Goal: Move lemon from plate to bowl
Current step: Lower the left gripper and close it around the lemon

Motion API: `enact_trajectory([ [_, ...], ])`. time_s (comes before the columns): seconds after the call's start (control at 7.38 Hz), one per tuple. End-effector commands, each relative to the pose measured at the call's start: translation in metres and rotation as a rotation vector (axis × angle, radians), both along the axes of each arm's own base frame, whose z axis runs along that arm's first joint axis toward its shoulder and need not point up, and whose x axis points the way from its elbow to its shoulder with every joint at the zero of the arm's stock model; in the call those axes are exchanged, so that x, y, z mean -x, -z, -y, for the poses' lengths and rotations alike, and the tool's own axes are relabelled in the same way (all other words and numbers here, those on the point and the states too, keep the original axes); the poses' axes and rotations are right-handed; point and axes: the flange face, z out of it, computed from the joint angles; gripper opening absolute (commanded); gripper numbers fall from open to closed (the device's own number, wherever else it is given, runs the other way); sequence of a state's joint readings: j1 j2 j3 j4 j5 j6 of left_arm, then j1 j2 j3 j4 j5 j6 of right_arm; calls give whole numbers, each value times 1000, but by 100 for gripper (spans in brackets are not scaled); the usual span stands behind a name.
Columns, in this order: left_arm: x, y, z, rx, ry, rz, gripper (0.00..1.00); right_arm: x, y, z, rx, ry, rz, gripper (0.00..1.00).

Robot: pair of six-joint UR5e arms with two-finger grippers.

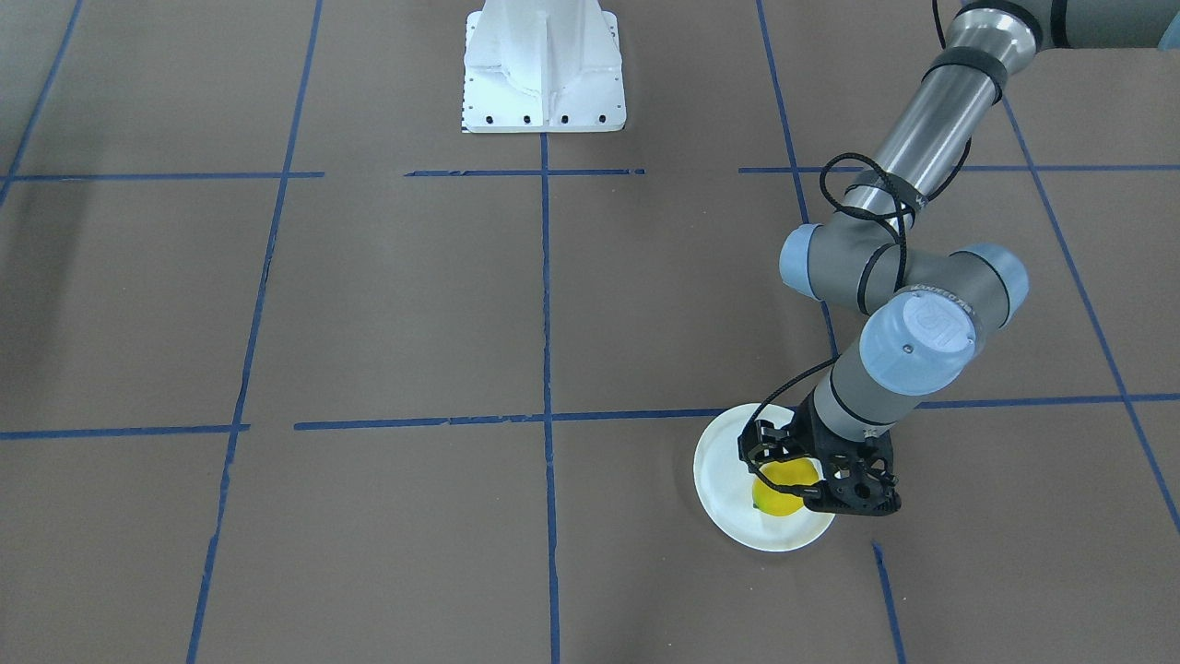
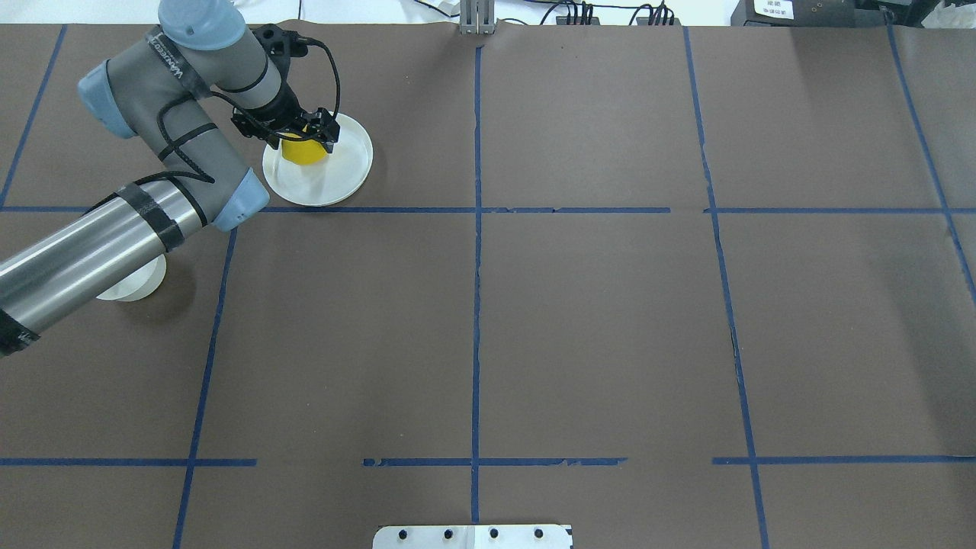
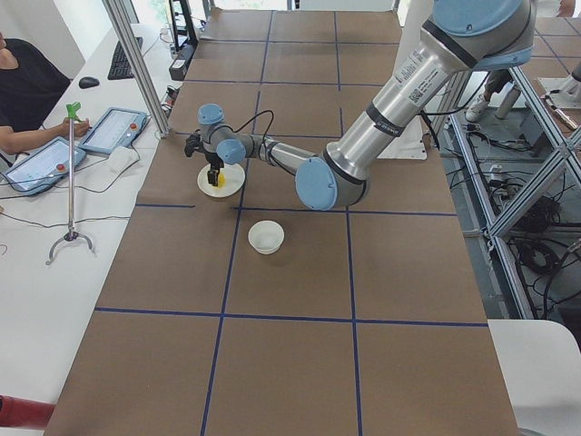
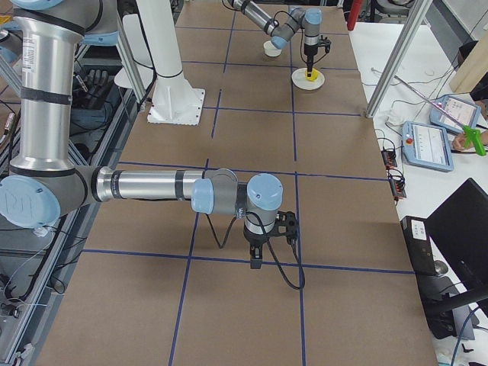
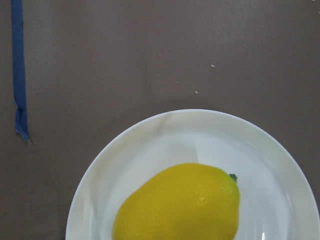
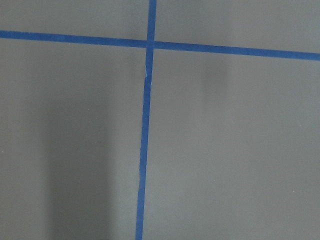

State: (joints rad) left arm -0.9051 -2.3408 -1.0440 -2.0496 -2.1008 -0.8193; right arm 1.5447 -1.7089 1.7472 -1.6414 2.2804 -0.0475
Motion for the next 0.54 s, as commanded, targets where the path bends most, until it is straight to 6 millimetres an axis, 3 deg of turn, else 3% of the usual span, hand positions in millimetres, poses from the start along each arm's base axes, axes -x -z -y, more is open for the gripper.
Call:
enact_trajectory([
  [0.0, -3, -9, 4, -6, 0, -4, 100, 0, 0, 0, 0, 0, -1, 100],
  [0.41, -9, -14, 1, -2, -5, -3, 100, 0, 0, 0, 0, 0, -1, 100],
])
